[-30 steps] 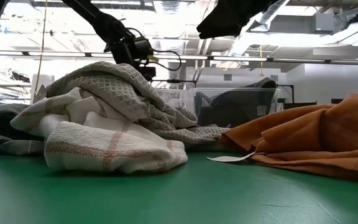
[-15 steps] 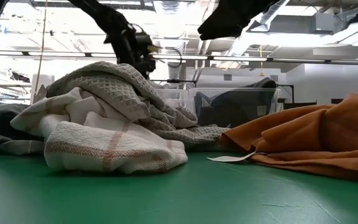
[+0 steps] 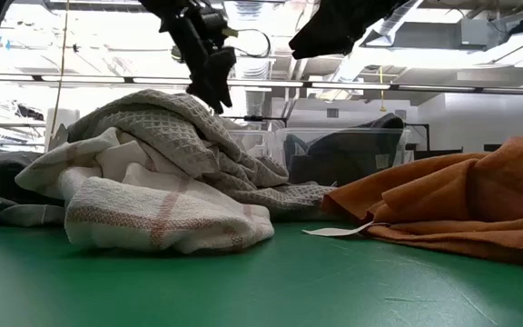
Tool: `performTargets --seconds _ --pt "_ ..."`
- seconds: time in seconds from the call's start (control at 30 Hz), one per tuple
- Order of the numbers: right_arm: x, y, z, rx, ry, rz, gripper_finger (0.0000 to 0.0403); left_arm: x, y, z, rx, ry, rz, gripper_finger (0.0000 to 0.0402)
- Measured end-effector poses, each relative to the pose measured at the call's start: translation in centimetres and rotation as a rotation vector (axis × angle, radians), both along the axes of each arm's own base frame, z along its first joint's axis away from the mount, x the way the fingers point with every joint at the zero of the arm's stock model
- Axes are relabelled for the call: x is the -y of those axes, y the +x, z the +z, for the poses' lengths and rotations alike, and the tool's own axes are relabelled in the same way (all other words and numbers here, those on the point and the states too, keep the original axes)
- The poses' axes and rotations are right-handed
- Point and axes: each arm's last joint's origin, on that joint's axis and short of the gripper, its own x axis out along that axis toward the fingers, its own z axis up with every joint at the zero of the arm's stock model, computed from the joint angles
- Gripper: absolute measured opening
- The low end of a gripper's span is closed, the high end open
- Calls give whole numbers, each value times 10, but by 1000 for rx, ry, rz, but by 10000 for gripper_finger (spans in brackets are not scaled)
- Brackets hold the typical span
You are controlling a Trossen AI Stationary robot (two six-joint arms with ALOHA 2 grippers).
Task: Sort towels by color in basket
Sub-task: Put the white towel into the left transparent bin, then put the gray towel into the left transparent bin
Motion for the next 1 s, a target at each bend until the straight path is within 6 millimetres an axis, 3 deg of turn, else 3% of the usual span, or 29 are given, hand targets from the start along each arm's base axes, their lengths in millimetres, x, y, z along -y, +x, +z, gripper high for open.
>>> performTargets --seconds 0.3,0.4,0.47,0.6,0.73,0.9,1.0 --pt "-10 0 0 5 17 25 219 -18 20 -107 -55 -150 114 228" --pt "-14 0 0 5 17 40 219 -24 21 -125 -44 -224 112 228" --pt "-16 0 0 3 17 47 219 -25 20 -126 -17 -268 98 228" --pt "-16 -1 -2 -14 20 43 219 -26 19 -105 36 -262 79 228" --pt "-16 -2 -4 -36 32 25 219 -19 11 -56 79 -145 61 228" --pt "-16 -7 -1 -44 44 16 219 4 -5 -9 63 -3 35 228" --pt "-15 -13 1 -62 52 6 219 30 -13 12 59 41 -101 228"
